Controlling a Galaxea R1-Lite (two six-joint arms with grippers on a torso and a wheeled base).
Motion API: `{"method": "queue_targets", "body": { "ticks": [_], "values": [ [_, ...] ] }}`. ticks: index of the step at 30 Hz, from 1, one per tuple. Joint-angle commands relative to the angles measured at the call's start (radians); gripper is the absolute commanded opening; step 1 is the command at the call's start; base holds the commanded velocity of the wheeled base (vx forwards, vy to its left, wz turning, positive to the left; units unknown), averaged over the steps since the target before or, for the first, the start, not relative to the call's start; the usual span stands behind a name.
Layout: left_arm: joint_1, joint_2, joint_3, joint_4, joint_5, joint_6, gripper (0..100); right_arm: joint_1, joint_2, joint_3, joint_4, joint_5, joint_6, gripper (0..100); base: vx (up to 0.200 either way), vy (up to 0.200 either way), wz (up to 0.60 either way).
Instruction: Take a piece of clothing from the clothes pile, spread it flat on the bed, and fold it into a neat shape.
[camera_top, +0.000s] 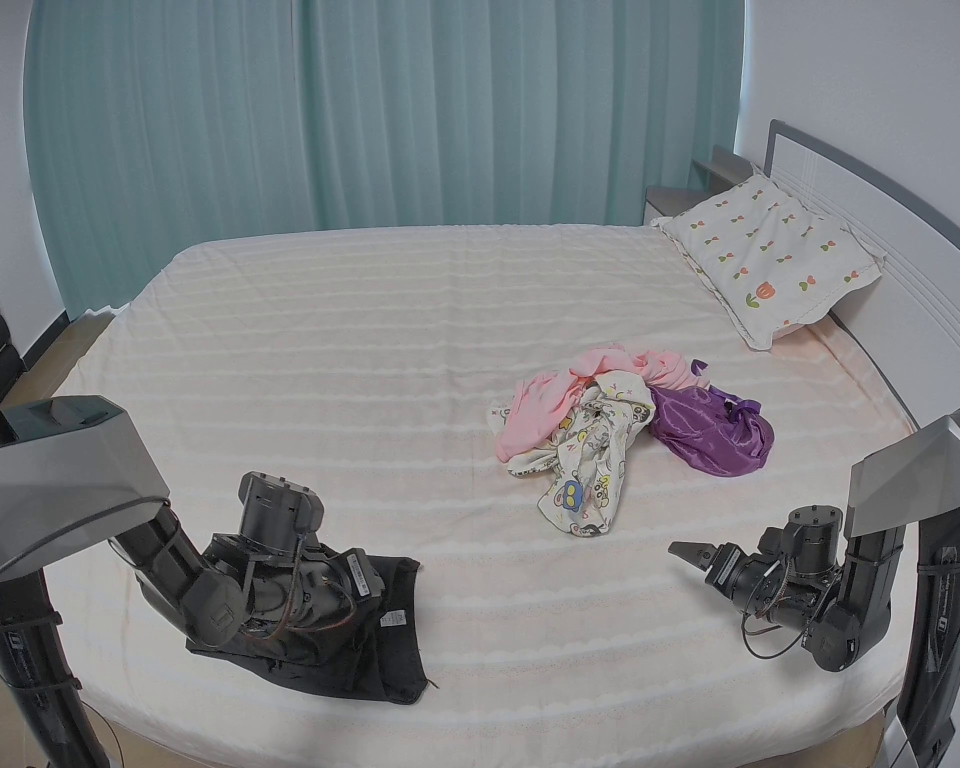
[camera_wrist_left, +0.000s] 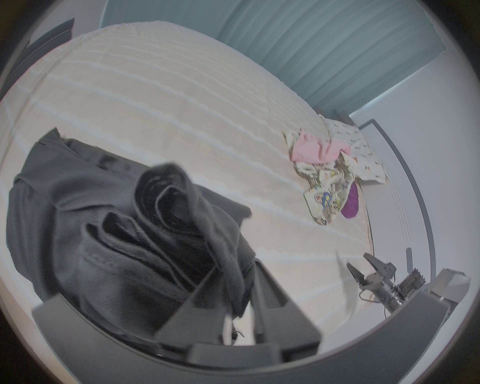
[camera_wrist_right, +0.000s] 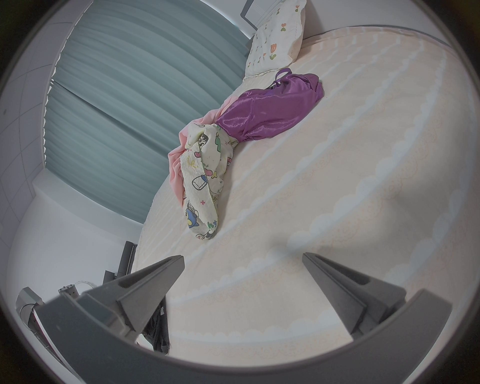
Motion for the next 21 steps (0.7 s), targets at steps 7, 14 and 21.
{"method": "queue_targets", "body": {
  "ticks": [7,14,21],
  "values": [
    [-0.052,0.016,-0.055,-0.032,0.011,-0.162,100,0.007,0.003,0.004,-0.013,-0.001,0.000,100,0.000,0.000,0.00],
    [-0.063,-0.059,-0.027,-0.031,0.029,-0.205,100,0.007,0.005,0.005,-0.013,-0.001,0.000,100,0.000,0.000,0.00],
    [0.019,-0.177,0.098,-0.034,0.009,-0.249,100,0.010,0.003,0.005,-0.013,-0.002,0.000,100,0.000,0.000,0.00]
  ]
}}
